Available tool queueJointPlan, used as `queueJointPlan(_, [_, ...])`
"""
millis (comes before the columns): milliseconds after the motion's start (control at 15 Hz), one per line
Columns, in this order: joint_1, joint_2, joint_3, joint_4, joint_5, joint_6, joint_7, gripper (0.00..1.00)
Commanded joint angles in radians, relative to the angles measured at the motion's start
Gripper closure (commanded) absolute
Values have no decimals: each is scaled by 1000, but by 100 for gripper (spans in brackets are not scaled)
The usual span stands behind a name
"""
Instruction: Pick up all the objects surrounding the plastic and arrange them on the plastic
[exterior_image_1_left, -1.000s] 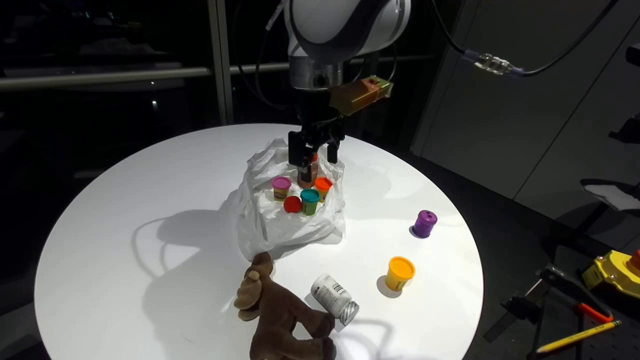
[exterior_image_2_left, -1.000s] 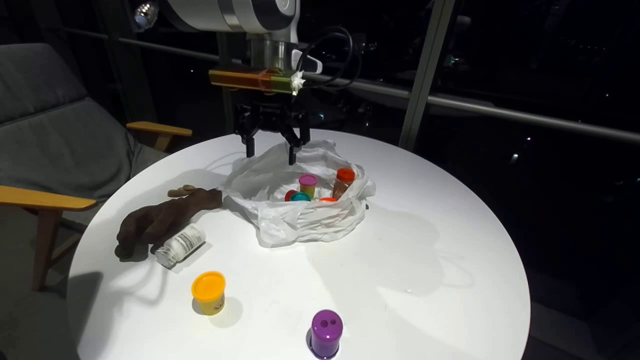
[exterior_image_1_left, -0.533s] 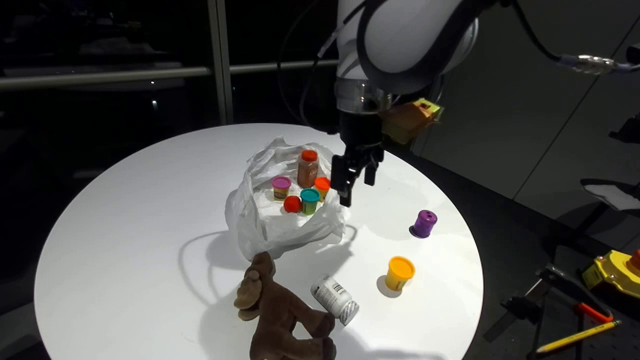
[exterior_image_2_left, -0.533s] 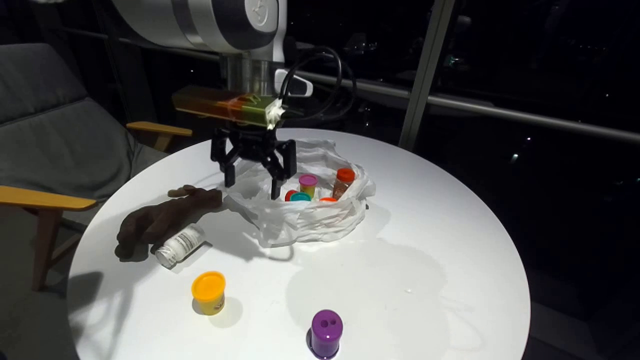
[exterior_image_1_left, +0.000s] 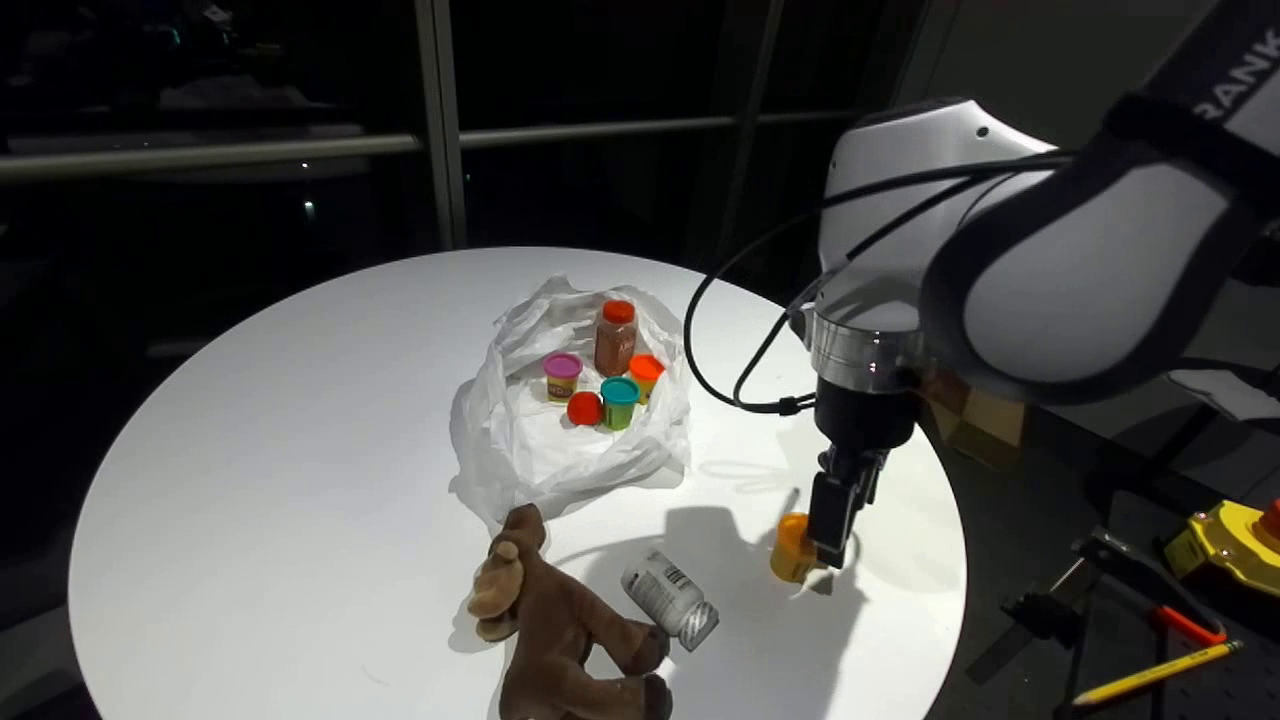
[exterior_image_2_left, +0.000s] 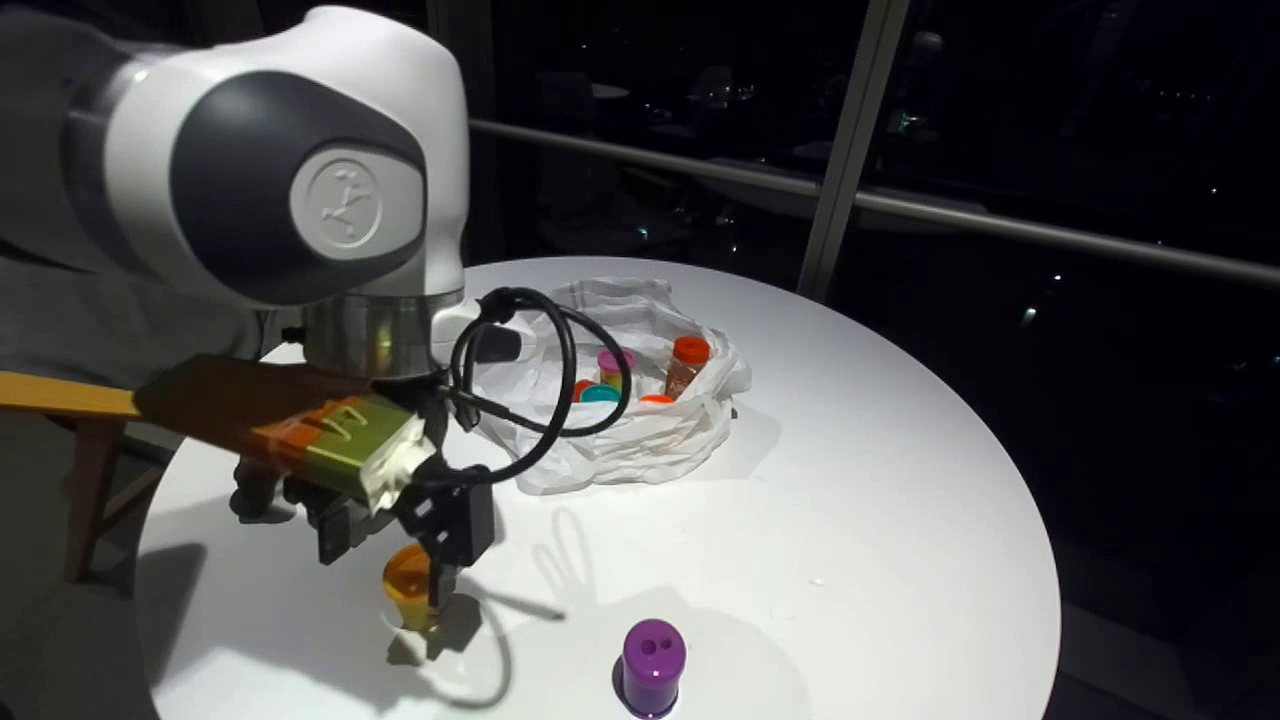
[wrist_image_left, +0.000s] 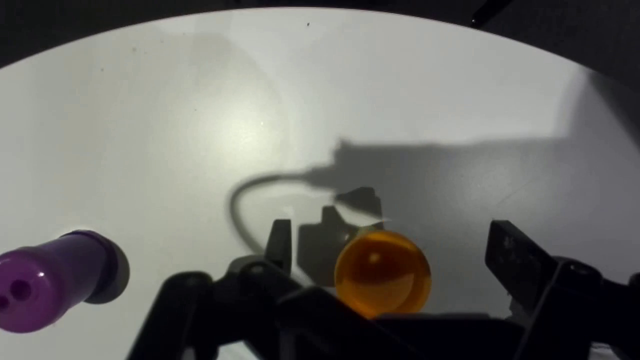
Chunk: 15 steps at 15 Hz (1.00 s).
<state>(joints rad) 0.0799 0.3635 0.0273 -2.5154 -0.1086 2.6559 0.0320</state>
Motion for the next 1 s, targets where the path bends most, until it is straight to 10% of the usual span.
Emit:
queueJointPlan(0, [25, -32, -21, -64, -58, 123, 3, 0])
queueJointPlan(933, [14, 62, -28, -1, -74, 216, -38, 0])
